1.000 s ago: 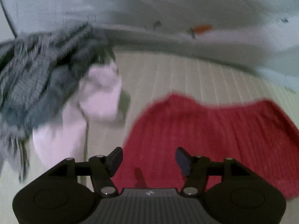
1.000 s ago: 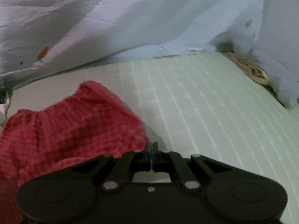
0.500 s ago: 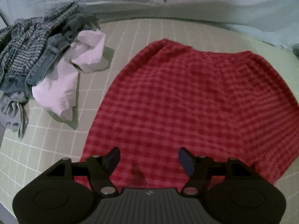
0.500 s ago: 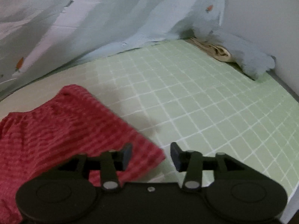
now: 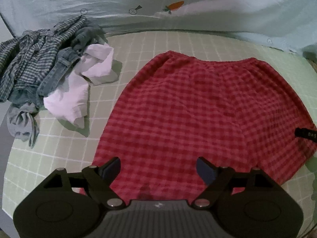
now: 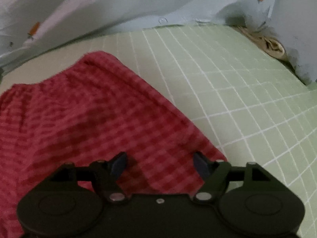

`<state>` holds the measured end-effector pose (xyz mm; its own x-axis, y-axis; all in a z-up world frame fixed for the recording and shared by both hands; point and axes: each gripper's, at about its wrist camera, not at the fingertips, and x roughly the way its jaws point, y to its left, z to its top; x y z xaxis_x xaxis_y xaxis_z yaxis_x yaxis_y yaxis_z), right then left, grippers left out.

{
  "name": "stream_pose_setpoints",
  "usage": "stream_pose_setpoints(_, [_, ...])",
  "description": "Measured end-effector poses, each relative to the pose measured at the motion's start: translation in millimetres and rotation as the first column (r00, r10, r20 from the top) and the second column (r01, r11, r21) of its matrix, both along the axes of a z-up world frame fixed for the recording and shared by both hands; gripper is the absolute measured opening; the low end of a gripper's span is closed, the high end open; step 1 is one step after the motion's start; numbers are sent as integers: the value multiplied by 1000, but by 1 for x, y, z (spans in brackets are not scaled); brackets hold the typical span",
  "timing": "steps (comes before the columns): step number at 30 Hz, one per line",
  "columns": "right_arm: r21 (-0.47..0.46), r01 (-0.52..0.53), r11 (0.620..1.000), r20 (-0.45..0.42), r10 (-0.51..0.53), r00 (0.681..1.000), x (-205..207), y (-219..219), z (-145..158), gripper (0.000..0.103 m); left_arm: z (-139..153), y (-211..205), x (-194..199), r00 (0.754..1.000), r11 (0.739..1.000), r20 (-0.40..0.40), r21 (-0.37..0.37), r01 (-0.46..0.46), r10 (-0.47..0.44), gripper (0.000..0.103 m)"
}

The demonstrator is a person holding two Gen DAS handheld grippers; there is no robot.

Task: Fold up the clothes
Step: 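Move both grippers to the shorts' leg hems and spread them flat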

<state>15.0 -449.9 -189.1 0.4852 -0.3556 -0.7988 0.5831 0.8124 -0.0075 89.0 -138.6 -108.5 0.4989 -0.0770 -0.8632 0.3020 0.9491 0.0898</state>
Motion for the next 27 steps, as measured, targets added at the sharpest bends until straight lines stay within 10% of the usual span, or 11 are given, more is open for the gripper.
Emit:
stream_pose_setpoints(4, [-1,-7,1000,58,7,998,-18,-1,8,4,2,6,0,1000,1000,2,-7,-29,29,84])
stream_pose_setpoints(18, [27,252,967,63,-253,965,-124,-9,29,7,-1,8,-1,1000,999,-16,-35,-16,16,84])
stream_pose_setpoints(27, [-2,138,990,74,-137,988,-100,6,32,48,-1,11,-2,1000,999,-13,-41,-10,10,84])
